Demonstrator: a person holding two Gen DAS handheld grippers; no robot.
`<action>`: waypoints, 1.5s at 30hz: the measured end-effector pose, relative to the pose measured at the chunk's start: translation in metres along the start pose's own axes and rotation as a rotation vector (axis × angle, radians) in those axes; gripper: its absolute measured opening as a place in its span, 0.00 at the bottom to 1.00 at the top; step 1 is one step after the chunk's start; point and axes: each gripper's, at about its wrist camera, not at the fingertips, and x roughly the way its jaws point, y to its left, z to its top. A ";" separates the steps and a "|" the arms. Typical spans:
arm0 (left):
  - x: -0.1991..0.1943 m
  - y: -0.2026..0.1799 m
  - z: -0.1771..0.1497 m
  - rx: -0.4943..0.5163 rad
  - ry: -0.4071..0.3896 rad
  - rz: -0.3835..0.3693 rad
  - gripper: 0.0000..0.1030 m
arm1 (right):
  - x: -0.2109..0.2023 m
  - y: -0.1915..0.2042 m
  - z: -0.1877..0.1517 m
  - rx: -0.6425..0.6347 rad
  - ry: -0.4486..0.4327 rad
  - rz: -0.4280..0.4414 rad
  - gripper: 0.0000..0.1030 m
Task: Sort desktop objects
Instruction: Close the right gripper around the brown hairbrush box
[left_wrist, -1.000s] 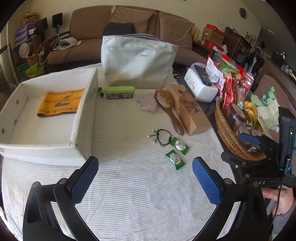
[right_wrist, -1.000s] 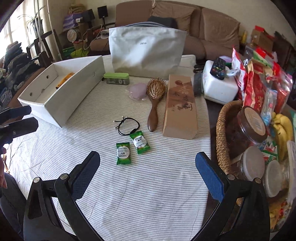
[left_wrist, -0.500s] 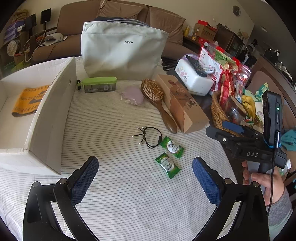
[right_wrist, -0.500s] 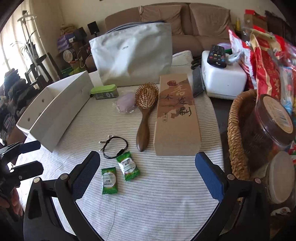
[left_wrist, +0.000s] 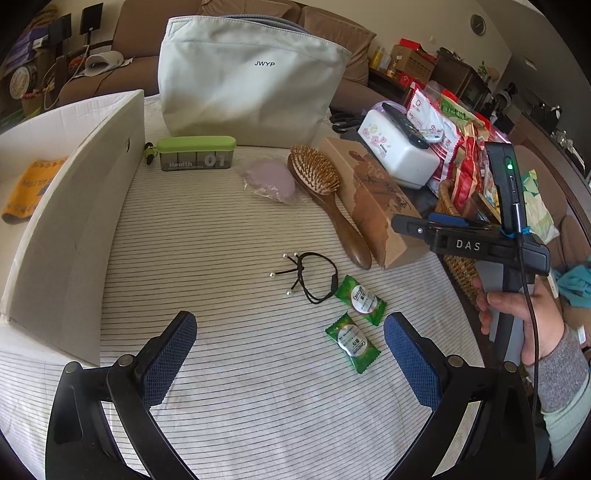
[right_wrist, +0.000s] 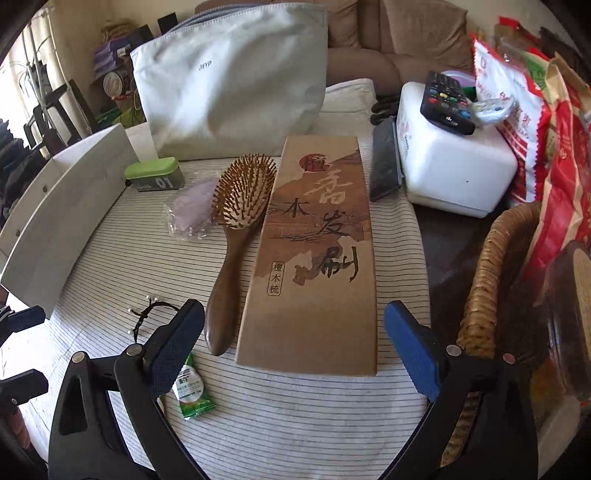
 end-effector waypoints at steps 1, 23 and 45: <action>0.001 0.001 0.000 -0.001 0.002 -0.002 1.00 | 0.005 0.001 0.002 -0.018 0.011 -0.030 0.95; 0.004 0.000 0.001 -0.001 0.000 -0.037 1.00 | 0.070 0.004 0.042 -0.138 0.257 -0.058 0.87; 0.034 -0.024 -0.021 -0.331 0.161 -0.404 1.00 | -0.056 -0.017 -0.024 0.003 0.170 0.029 0.76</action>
